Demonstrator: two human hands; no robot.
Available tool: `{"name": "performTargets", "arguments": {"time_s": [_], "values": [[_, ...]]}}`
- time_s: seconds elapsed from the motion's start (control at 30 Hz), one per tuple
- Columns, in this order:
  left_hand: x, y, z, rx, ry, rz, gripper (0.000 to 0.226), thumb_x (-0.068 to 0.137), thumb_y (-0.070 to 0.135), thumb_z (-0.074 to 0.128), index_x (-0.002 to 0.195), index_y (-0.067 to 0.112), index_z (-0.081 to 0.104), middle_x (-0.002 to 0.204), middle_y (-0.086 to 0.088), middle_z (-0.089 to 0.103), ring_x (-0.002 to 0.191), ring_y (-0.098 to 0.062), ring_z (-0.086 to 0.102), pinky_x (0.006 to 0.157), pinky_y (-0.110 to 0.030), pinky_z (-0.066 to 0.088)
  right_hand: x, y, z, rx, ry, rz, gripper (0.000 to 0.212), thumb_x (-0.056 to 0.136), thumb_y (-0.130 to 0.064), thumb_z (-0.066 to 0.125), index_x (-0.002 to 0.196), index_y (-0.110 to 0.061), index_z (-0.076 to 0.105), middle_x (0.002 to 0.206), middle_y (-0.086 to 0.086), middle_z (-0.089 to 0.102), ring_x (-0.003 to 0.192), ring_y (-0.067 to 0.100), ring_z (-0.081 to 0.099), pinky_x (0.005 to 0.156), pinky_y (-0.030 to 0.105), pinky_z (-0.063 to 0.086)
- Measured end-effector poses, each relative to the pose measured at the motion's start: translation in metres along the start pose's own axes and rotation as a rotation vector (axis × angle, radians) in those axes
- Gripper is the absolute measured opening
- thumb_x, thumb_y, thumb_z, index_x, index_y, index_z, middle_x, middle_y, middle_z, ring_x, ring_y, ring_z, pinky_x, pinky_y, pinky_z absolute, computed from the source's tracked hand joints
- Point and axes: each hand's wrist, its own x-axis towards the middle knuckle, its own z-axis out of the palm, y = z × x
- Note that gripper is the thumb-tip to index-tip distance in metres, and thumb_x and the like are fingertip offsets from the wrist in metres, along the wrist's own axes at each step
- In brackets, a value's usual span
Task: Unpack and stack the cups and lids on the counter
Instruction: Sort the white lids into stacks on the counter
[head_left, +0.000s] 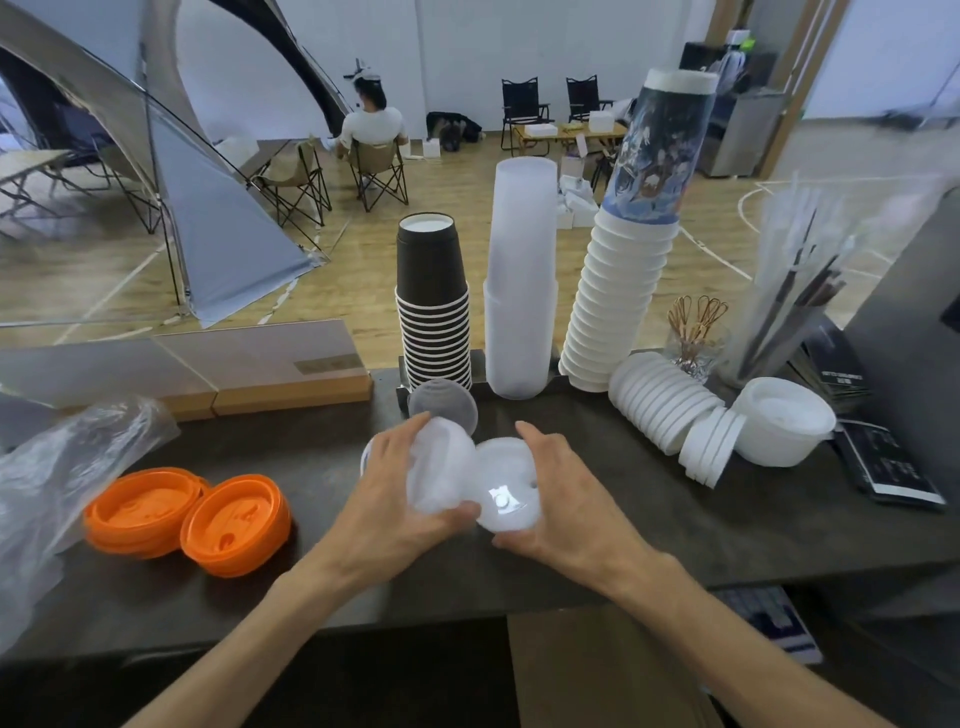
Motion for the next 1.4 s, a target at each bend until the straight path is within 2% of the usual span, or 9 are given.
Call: {"name": "performTargets", "arguments": {"time_s": [0.23,0.37,0.5,0.73,0.83,0.93,1.13,1.27,1.4], "values": [[0.005,0.016,0.021,-0.162,0.006,-0.082,0.126,0.042,0.087,0.068,0.151,0.036,0.029,0.147,0.01,0.035,0.13,-0.011,0.039,0.107,-0.04,0.044,-0.019,-0.01,-0.002,0.099,0.143,-0.093,0.119,0.071,-0.048,0.085,0.155,-0.036,0.002,0.14,-0.008,0.032,0.125,0.011,0.037,0.102,0.028,0.043],[0.002,0.018,0.031,-0.288,-0.06,-0.118,0.128,0.045,0.098,0.059,0.152,0.035,0.026,0.148,0.005,0.038,0.131,-0.017,0.045,0.107,-0.046,0.048,-0.023,-0.004,0.006,0.171,0.21,-0.044,0.107,0.064,-0.056,0.086,0.149,-0.023,0.03,0.135,-0.012,0.03,0.124,0.001,0.035,0.104,0.019,0.042],[-0.001,0.023,0.036,-0.379,-0.083,-0.143,0.109,0.06,0.094,0.048,0.149,0.033,0.031,0.144,0.0,0.045,0.127,-0.015,0.05,0.105,-0.041,0.049,-0.024,-0.006,0.007,0.304,0.238,-0.054,0.086,0.062,-0.049,0.09,0.13,-0.034,0.04,0.129,-0.015,0.034,0.121,-0.001,0.041,0.092,0.009,0.044],[-0.004,0.03,0.035,-0.3,-0.179,-0.133,0.124,0.054,0.105,0.033,0.158,0.04,0.014,0.157,0.013,0.027,0.143,-0.011,0.032,0.119,-0.039,0.031,-0.026,-0.017,0.006,0.61,0.153,0.042,0.096,0.058,-0.045,0.097,0.135,-0.043,0.041,0.128,-0.025,0.049,0.12,0.005,0.054,0.091,0.033,0.057],[-0.002,0.031,0.033,-0.24,-0.188,-0.142,0.122,0.055,0.106,0.026,0.158,0.042,0.012,0.154,0.015,0.028,0.141,-0.012,0.033,0.117,-0.035,0.029,-0.025,-0.022,0.001,0.562,0.202,0.007,0.088,0.06,-0.04,0.097,0.129,-0.044,0.044,0.128,-0.02,0.05,0.118,0.006,0.055,0.09,0.028,0.055],[-0.001,0.033,0.03,-0.235,-0.185,-0.154,0.108,0.062,0.102,0.025,0.153,0.044,0.023,0.146,0.007,0.04,0.134,-0.018,0.043,0.114,-0.045,0.039,-0.019,-0.024,0.001,0.439,0.255,-0.084,0.086,0.063,-0.04,0.095,0.131,-0.039,0.042,0.131,-0.017,0.046,0.119,0.011,0.054,0.09,0.032,0.054],[0.0,0.038,0.028,-0.207,-0.256,-0.244,0.113,0.052,0.108,0.021,0.148,0.048,0.023,0.142,0.005,0.041,0.128,-0.021,0.047,0.109,-0.05,0.045,-0.014,-0.017,-0.001,0.211,0.256,-0.28,0.089,0.068,-0.038,0.09,0.139,-0.031,0.037,0.143,-0.009,0.043,0.131,0.013,0.044,0.108,0.029,0.043],[0.001,0.043,0.022,-0.246,-0.318,-0.19,0.124,0.045,0.107,0.036,0.149,0.039,0.03,0.141,0.009,0.046,0.128,-0.014,0.048,0.108,-0.038,0.045,-0.014,-0.018,-0.008,0.268,0.171,-0.221,0.091,0.066,-0.039,0.091,0.138,-0.038,0.035,0.138,-0.025,0.039,0.128,0.007,0.044,0.102,0.019,0.042],[0.005,0.034,0.003,-0.245,-0.336,-0.055,0.105,0.058,0.075,0.073,0.148,0.049,0.026,0.139,0.031,0.039,0.122,0.003,0.05,0.093,-0.018,0.049,-0.015,-0.016,-0.024,0.373,0.101,-0.11,0.094,0.063,-0.042,0.093,0.136,-0.039,0.033,0.132,-0.021,0.043,0.123,0.006,0.049,0.098,0.03,0.051]]}}
